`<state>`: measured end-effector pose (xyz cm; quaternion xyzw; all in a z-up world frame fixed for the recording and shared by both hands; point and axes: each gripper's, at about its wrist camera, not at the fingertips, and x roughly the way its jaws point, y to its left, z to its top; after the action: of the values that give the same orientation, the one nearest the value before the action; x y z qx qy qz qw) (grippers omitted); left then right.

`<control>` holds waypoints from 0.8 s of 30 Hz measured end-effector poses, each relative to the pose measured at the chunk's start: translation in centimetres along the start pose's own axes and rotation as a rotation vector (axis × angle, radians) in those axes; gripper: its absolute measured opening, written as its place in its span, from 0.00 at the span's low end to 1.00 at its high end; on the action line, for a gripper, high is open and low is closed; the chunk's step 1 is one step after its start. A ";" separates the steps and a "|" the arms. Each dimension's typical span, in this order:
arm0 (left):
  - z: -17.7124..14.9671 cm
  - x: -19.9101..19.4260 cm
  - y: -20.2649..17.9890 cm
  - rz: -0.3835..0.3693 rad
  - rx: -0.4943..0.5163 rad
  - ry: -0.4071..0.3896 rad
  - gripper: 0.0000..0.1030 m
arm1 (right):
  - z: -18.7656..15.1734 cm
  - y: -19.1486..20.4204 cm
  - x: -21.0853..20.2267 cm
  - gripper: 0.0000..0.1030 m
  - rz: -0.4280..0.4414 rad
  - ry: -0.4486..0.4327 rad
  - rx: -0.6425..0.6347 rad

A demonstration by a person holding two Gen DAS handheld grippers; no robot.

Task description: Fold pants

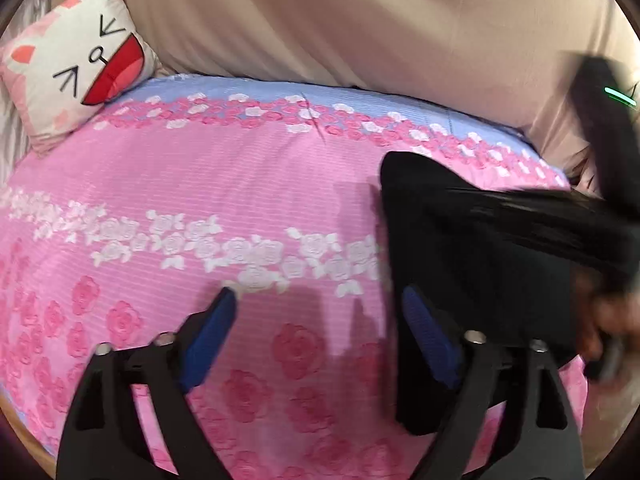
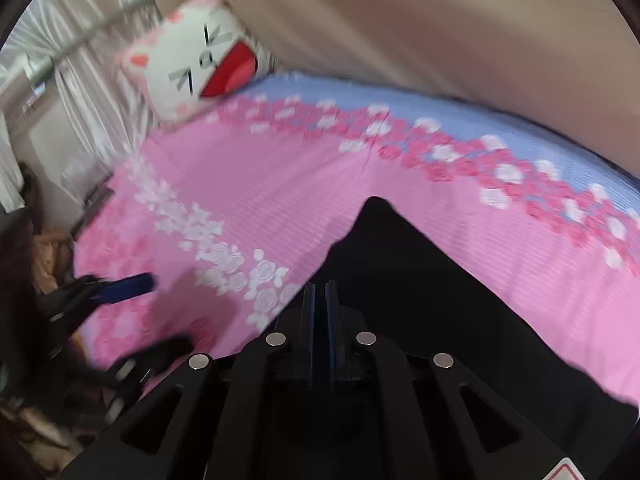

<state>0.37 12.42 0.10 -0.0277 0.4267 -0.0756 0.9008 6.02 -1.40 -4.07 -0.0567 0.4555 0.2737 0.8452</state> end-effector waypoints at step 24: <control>2.2 1.1 -6.9 -0.047 0.155 -0.033 0.94 | -10.0 -11.5 -12.5 0.03 -0.280 -0.193 0.320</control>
<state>1.95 5.42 1.45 0.0309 0.4037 -0.1292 0.9052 -0.90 -19.66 -1.60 0.0418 0.3980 0.0821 0.9127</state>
